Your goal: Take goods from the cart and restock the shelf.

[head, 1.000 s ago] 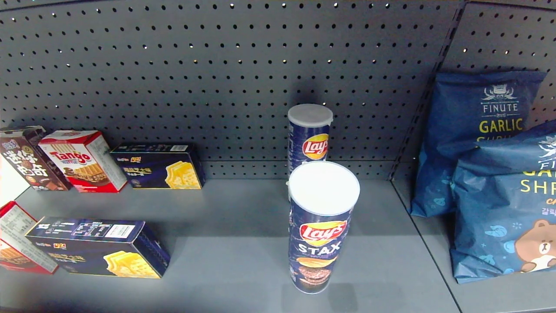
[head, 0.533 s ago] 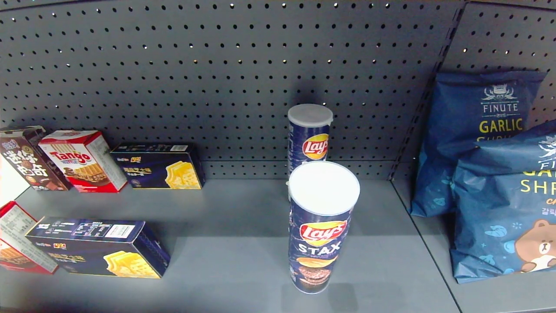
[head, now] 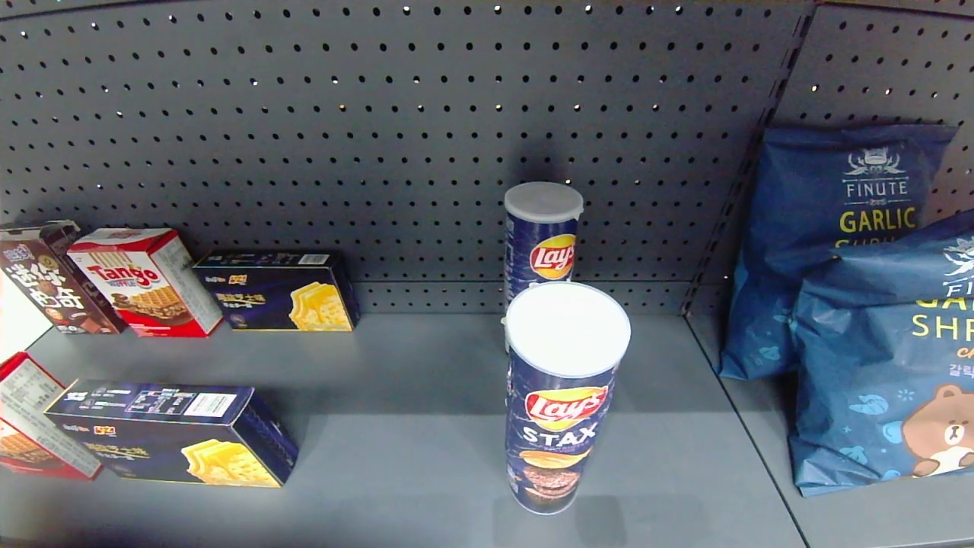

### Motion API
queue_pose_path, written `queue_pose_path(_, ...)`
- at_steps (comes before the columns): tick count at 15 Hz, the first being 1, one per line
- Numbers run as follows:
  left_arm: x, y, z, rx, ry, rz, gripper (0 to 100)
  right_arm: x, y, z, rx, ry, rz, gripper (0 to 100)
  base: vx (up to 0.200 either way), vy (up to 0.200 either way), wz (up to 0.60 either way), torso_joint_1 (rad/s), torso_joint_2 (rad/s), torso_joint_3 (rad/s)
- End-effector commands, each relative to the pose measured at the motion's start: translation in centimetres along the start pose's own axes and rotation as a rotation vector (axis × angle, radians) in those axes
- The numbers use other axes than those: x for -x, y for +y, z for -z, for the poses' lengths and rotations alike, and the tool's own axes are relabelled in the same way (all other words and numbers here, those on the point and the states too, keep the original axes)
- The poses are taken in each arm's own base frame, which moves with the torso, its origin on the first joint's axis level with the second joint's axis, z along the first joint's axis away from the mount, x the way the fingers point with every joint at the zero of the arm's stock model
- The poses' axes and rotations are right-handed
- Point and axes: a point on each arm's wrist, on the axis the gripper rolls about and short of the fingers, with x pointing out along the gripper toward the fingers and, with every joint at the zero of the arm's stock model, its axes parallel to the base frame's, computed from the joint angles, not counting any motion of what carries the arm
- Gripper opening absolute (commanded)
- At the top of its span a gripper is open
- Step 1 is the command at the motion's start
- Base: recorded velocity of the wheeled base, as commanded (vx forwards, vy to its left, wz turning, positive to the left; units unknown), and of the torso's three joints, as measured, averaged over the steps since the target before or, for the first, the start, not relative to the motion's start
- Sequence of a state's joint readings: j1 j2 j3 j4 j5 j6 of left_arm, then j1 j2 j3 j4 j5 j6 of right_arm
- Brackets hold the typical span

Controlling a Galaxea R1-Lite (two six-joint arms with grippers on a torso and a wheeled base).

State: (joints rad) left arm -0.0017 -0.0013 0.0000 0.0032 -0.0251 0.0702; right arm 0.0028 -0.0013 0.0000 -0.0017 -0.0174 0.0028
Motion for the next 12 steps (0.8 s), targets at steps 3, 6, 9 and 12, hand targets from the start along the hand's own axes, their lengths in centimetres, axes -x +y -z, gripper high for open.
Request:
queue_pose_path(3,0.0,0.0,-0.05,0.001,0.0,0.001,100,-0.01,0.0,0.0,0.0,0.001,-0.001,100,0.0,0.0,0.0,0.0,0.0,0.0)
queue_pose_path(6,0.0,0.0,-0.05,0.012,0.0,0.001,100,-0.01,0.0,0.0,0.001,0.001,-0.001,100,0.0,0.0,0.0,0.0,0.0,0.0)
queue_pose_path(9,-0.01,0.0,-0.02,0.023,0.0,0.001,100,-0.01,0.0,0.0,0.001,0.001,-0.001,100,0.0,0.0,0.0,0.0,0.0,0.0)
queue_pose_path(12,0.0,0.02,-0.06,0.029,-0.002,-0.005,100,-0.01,0.0,0.0,0.001,0.001,-0.001,100,0.0,-0.067,0.0,0.001,0.0,-0.002)
